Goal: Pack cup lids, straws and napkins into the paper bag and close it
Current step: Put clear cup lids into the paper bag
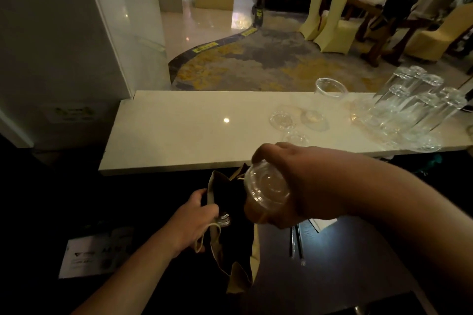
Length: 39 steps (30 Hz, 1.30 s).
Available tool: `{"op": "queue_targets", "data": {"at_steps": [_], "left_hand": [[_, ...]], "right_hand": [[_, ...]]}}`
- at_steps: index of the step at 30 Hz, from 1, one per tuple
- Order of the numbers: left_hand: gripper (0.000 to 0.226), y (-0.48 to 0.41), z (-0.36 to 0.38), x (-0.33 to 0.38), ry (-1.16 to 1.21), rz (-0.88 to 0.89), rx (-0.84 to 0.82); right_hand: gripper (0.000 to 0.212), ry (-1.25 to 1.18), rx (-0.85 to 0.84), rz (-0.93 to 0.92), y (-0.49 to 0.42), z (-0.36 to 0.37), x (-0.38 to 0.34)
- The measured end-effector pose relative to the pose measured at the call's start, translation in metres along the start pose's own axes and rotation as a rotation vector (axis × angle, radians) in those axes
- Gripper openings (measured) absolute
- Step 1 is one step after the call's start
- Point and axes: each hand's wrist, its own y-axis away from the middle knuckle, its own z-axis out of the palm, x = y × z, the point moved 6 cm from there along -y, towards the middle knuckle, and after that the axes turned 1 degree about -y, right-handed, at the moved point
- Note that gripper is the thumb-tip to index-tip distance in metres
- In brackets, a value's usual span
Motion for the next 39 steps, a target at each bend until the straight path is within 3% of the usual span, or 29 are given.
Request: {"op": "queue_targets", "data": {"at_steps": [9,14,19,25,39], "left_hand": [[0.090,0.002,-0.003,0.008,0.028,0.008,0.011],[0.077,-0.003,-0.007,0.004,-0.065,-0.004,0.052],[0.069,-0.007,-0.007,-0.001,-0.012,-0.018,0.042],[0.066,-0.009,-0.006,0.003,-0.020,-0.013,0.045],[0.063,-0.003,-0.005,0.008,-0.075,0.022,0.058]], "right_hand": [[0.099,0.077,-0.084,-0.097,-0.058,0.069,-0.037],[0.095,0.122,-0.136,-0.066,-0.082,0.107,-0.034],[0.089,0.102,-0.205,-0.036,-0.102,0.136,-0.030],[0.053,-0.013,-0.194,0.019,-0.123,0.172,-0.028],[0.054,-0.097,-0.357,0.149,-0.139,0.214,-0.033]]}}
